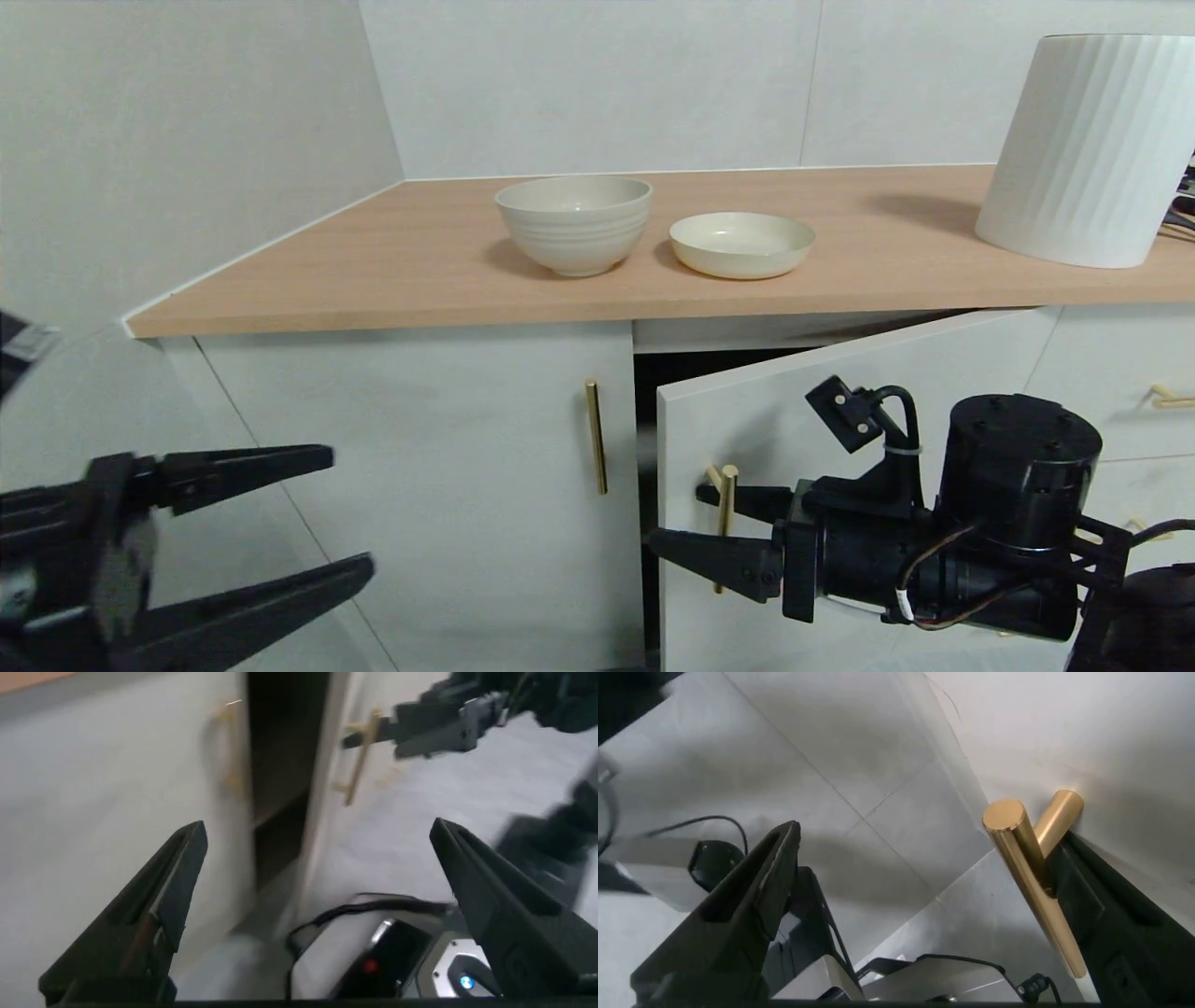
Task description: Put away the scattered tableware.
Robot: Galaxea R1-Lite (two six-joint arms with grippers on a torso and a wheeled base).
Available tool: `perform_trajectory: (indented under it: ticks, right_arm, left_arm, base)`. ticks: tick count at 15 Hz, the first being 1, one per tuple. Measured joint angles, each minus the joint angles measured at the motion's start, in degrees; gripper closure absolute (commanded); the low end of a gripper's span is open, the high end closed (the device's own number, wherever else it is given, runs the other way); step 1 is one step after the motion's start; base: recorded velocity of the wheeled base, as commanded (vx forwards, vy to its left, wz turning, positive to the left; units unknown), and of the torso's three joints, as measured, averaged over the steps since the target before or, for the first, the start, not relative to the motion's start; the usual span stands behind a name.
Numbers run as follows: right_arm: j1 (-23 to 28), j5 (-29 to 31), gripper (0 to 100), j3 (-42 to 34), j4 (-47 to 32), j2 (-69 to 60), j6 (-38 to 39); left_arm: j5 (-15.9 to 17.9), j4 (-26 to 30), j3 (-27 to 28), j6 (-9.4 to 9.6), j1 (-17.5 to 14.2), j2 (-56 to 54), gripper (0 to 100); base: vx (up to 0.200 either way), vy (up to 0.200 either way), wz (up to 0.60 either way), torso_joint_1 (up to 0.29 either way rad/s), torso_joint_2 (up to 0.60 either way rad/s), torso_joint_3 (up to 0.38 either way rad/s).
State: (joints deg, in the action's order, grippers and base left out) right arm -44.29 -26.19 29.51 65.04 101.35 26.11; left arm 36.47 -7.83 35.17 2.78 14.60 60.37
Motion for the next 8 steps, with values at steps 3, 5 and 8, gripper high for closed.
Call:
perform_trajectory:
  ticks: [3,5,8]
  right_arm:
    - [-0.4,0.0,0,-0.2,-0.2,-0.6,0.0]
    - [-0.4,0.0,0,-0.2,-0.2,-0.7,0.0]
    - [-0.5,-0.1,0,-0.2,-0.1,-0.7,0.0]
  left_arm:
    - [0.3,-12.4,-1.0,-0.49,6.1,13.9,0]
    - [0.4,-18.7,-3.2,-2.34,9.7,20.6,0]
    - [0.4,-29.2,-5.4,-8.55,13.4,29.1,0]
  base:
    - [0.0,0.0,0.0,0.0,0.0,0.0]
    - [0.0,0.0,0.0,0.0,0.0,0.0]
    - [0.0,0.0,0.0,0.0,0.0,0.0]
